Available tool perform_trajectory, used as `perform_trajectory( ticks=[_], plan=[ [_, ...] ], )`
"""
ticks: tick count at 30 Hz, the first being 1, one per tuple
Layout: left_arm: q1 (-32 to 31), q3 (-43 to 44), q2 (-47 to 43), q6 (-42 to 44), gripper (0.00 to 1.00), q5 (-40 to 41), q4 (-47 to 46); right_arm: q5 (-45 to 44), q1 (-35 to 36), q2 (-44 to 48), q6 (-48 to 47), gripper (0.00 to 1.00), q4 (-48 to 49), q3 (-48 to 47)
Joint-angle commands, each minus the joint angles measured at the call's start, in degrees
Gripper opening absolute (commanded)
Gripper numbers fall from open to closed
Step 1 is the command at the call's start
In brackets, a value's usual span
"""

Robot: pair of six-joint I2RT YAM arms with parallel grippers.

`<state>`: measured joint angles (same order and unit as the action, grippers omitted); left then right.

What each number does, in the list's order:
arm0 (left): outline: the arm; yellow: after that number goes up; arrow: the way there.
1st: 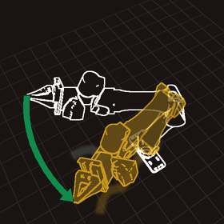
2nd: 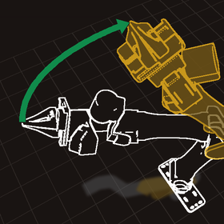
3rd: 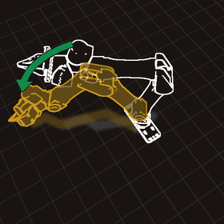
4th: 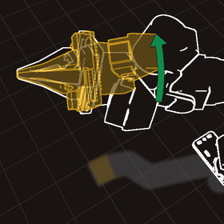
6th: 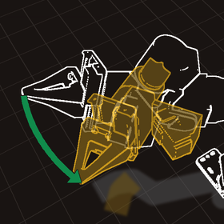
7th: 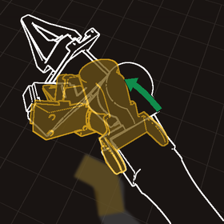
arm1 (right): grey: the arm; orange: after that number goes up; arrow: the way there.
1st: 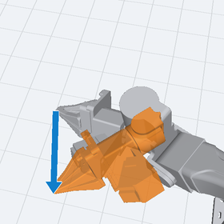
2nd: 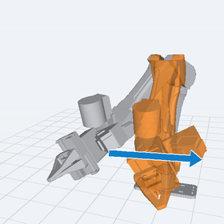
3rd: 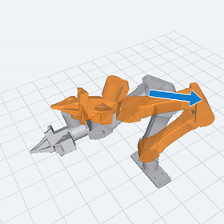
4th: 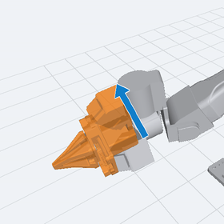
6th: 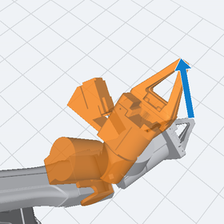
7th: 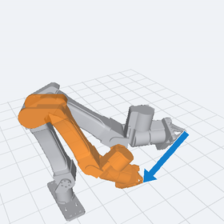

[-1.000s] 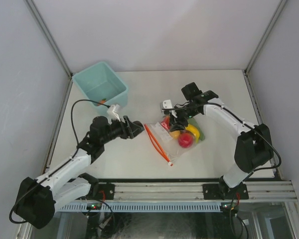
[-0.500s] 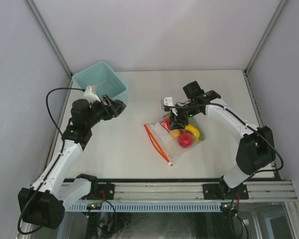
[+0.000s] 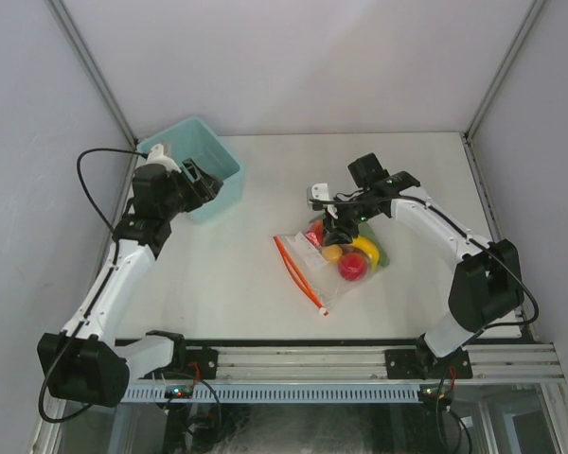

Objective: Open the zip-top bag and remove the fake food
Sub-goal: Place the fake fruit in the bin.

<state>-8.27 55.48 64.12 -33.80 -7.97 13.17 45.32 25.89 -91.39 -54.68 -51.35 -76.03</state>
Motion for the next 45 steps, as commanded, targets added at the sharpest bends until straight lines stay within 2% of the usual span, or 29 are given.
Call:
perform_trajectory(
  ticks=[1,5,22,34,45],
  plan=[
    [0.6,6.5,1.4,1.4,0.01,6.6,1.2,0.1,-0.3,2.1,0.8,0.34,1.4,-1.4],
    [0.8,10.2,4.0,1.7,0.01,10.6,3.6,0.2,-0.4,2.1,0.7,0.34,1.3,-1.4],
    [2.6,22.5,18.5,2.8,0.02,18.9,10.0,0.4,-1.4,2.2,0.3,0.35,1.0,-1.4],
    [3.4,33.6,30.3,5.7,0.04,25.3,19.5,0.5,-1.7,1.8,0.2,0.35,0.9,-1.4],
    [3.4,41.9,38.2,7.2,0.19,27.2,26.1,0.3,-1.9,1.5,0.2,0.35,0.7,-1.5]
  ],
)
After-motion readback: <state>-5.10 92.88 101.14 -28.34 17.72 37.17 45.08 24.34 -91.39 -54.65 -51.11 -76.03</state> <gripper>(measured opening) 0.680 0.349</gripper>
